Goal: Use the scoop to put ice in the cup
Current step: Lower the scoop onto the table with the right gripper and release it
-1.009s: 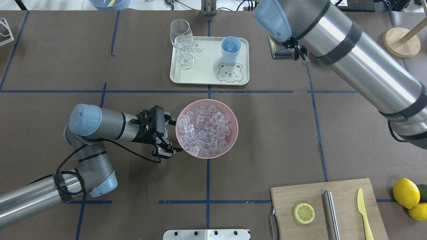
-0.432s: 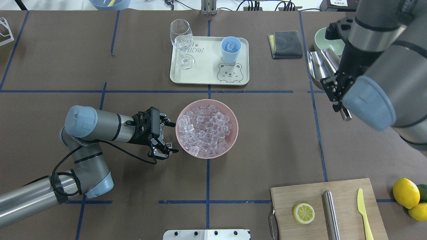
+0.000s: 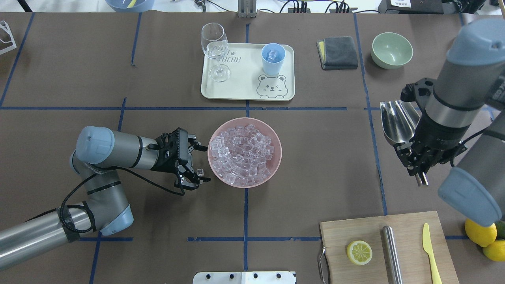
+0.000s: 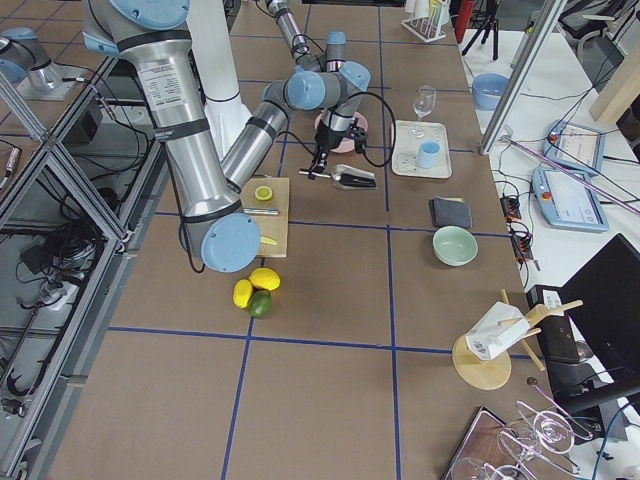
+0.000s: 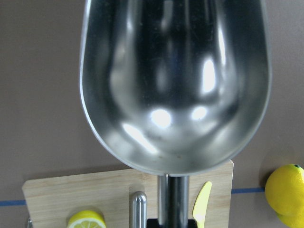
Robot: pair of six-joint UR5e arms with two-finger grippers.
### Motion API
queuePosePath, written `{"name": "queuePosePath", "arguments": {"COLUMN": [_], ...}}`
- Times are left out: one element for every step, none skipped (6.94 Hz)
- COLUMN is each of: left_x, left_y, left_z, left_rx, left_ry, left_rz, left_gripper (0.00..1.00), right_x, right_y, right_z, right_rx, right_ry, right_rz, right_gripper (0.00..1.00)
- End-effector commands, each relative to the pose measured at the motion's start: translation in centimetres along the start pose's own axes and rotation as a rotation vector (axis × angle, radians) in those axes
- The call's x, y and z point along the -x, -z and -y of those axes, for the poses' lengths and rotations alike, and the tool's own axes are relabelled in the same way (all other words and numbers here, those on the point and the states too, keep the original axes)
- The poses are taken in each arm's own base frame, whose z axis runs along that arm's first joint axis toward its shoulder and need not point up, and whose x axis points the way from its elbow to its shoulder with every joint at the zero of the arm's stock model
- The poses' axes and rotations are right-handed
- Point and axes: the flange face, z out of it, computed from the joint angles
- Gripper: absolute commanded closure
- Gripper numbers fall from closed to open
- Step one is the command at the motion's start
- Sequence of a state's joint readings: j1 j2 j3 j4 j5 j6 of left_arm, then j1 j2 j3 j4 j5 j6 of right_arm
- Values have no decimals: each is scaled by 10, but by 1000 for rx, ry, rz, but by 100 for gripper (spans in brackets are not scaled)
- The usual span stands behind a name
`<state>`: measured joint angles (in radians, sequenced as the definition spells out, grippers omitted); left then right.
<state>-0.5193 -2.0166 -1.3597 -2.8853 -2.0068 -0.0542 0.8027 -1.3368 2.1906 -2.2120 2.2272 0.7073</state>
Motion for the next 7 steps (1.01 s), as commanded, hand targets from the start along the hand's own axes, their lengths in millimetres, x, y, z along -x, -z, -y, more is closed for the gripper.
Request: {"name": "queuePosePath", "arguments": {"left_x": [0, -1, -1, -1, -1, -2, -2], "left_y": [0, -1, -1, -1, -1, -2, -2], "left_z": [-1, 0, 0, 0, 0, 0, 0], "left_rx": [1, 0, 0, 0, 0, 0, 0], "left_ry": [0, -1, -1, -1, -1, -1, -1], "left_rz": [0, -2, -2, -2, -2, -4, -4], "left_gripper": [0, 0, 0, 0, 0, 0, 0], "right_x": [-24, -37, -37, -36, -35, -33, -30], "right_y": [-74, -103, -127, -143, -150, -152, -151], "right_z": [-11, -4, 8, 12, 13, 13, 13], "right_rx": [-62, -76, -87, -80, -76, -79, -81], "right_ry": [-31, -65, -101, -133, -126, -117, -112], "right_rz": [38, 67, 97, 102, 93, 88, 90], "right_gripper": [100, 100, 100, 100, 100, 100, 82]}}
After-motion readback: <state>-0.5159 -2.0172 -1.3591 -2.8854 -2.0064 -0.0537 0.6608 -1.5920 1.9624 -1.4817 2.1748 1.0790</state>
